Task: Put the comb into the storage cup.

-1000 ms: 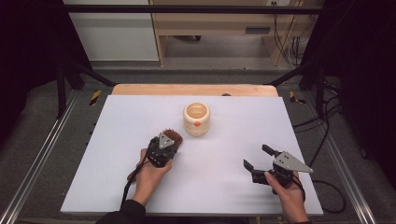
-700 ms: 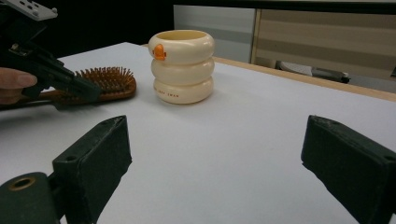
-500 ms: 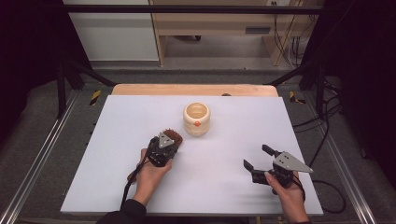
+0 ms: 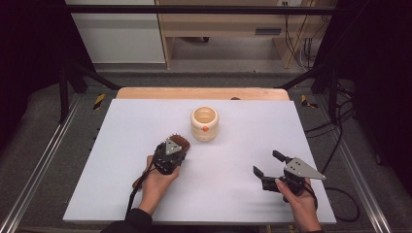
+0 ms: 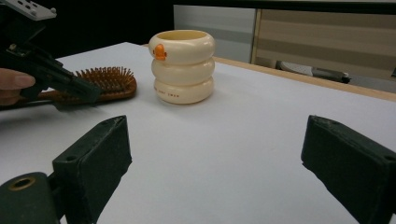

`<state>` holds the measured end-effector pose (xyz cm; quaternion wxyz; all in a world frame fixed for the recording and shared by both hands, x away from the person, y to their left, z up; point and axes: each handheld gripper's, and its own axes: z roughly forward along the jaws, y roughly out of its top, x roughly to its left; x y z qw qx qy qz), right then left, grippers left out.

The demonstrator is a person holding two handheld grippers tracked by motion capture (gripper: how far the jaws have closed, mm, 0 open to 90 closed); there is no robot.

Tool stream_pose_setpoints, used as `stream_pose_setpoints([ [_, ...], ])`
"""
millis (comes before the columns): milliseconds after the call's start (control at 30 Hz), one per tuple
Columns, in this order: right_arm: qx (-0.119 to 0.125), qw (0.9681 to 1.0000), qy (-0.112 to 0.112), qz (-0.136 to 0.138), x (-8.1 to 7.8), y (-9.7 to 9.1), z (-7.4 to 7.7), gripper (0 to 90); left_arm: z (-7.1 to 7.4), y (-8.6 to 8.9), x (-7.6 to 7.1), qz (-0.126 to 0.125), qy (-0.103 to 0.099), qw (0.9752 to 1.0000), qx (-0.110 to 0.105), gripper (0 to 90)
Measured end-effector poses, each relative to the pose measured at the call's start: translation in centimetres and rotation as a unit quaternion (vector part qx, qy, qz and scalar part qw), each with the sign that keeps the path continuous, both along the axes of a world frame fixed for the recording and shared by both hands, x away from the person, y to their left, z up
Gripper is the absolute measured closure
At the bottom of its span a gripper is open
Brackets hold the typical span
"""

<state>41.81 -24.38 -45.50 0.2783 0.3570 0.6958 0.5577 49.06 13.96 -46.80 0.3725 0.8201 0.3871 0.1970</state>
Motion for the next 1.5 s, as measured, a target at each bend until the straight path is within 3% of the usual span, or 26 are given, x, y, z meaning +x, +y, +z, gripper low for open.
stream_pose_setpoints([
  [500,-0.002,1.0000,0.000,0.002,0.0,0.1,0.0,8.2,3.0,1.7,-2.4,-0.016,-0.009,0.9997,-0.017,89.3],
  [633,-0.001,1.0000,0.000,0.001,0.0,0.1,0.0,8.2,3.9,2.6,-2.9,-0.003,-0.017,0.9998,-0.013,77.7],
  [867,-0.003,1.0000,0.000,0.002,0.0,0.1,0.1,8.1,5.0,4.2,-3.7,0.021,-0.020,0.9996,0.007,45.8],
  [1133,-0.006,1.0000,0.002,0.003,0.0,0.2,0.0,7.9,5.4,5.8,-3.4,0.038,0.005,0.9991,0.019,13.2],
  [1500,-0.007,1.0000,0.003,0.005,0.0,0.2,-0.1,7.8,4.3,7.4,-2.1,0.044,0.049,0.9971,0.038,8.6],
])
